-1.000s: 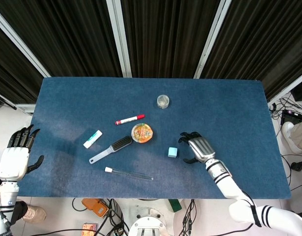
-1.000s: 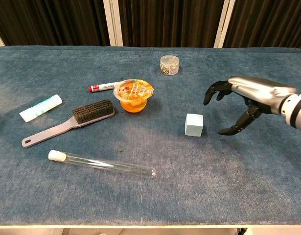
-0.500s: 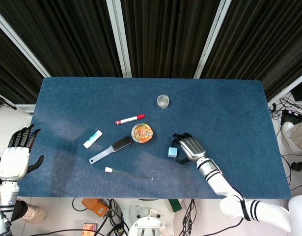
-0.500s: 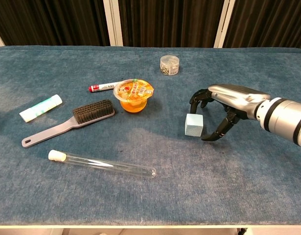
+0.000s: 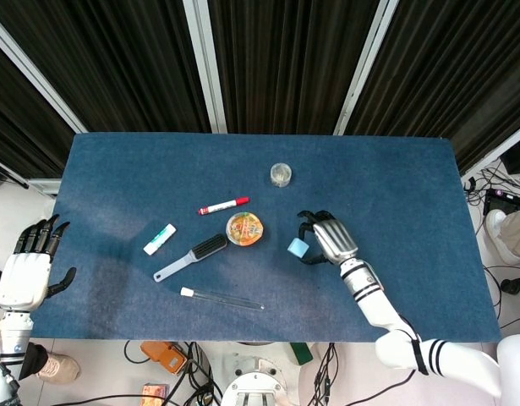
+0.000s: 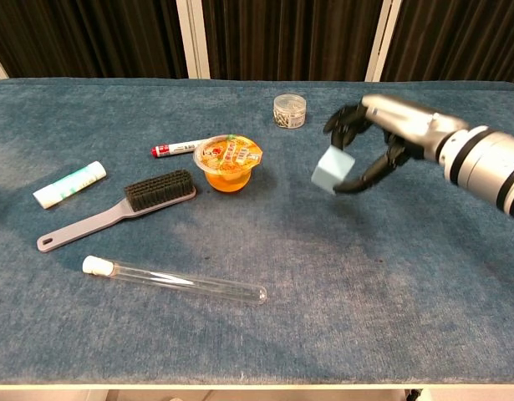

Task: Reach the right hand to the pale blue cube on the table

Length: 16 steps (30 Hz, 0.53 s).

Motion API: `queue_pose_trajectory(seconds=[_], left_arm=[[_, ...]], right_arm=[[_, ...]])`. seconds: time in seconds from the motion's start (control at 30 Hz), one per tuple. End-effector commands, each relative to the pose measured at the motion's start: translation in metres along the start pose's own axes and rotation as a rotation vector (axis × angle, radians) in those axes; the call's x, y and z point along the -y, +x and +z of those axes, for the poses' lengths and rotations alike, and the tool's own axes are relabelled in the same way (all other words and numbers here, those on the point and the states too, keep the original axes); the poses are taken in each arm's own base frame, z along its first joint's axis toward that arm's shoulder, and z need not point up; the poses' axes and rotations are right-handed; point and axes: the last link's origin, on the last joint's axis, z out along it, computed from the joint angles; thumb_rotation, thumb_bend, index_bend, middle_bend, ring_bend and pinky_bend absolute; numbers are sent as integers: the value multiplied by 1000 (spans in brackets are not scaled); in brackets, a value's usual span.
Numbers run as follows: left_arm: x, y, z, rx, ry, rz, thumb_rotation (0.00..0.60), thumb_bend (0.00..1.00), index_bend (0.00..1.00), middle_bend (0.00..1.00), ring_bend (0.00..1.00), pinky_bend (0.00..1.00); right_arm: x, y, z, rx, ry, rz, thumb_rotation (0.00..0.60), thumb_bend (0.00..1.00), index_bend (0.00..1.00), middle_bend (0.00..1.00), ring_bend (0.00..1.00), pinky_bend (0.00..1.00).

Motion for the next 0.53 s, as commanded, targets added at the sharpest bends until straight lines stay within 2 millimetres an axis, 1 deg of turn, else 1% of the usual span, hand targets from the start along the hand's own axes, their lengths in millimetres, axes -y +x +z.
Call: queue_pose_trajectory(seconds=[0.03, 0.17, 0.27, 0.4, 0.53], left_arm=[[0, 0, 0, 0, -2, 1, 600, 276, 97, 0, 0, 89], [-1, 0, -1, 1, -3, 3, 600, 276, 97, 0, 0, 89], [-1, 0, -1, 1, -2, 4, 600, 276, 97, 0, 0, 89], [-1, 0, -1, 0, -2, 6, 600, 277, 97, 0, 0, 89], [0, 0, -2, -1, -1, 7, 600, 277, 97, 0, 0, 89]], right_arm=[[7, 30, -1, -162, 42, 85, 600, 388, 720, 293, 365, 244], [8, 53, -9, -310, 75, 163, 600, 392, 728, 298, 365, 248], [8, 65, -16, -364, 99, 205, 600, 392, 729, 307, 372, 249], [6, 75, -24, -409, 126, 228, 600, 391, 728, 312, 377, 249], [5, 79, -30, -432, 139, 229, 600, 392, 728, 316, 377, 249]])
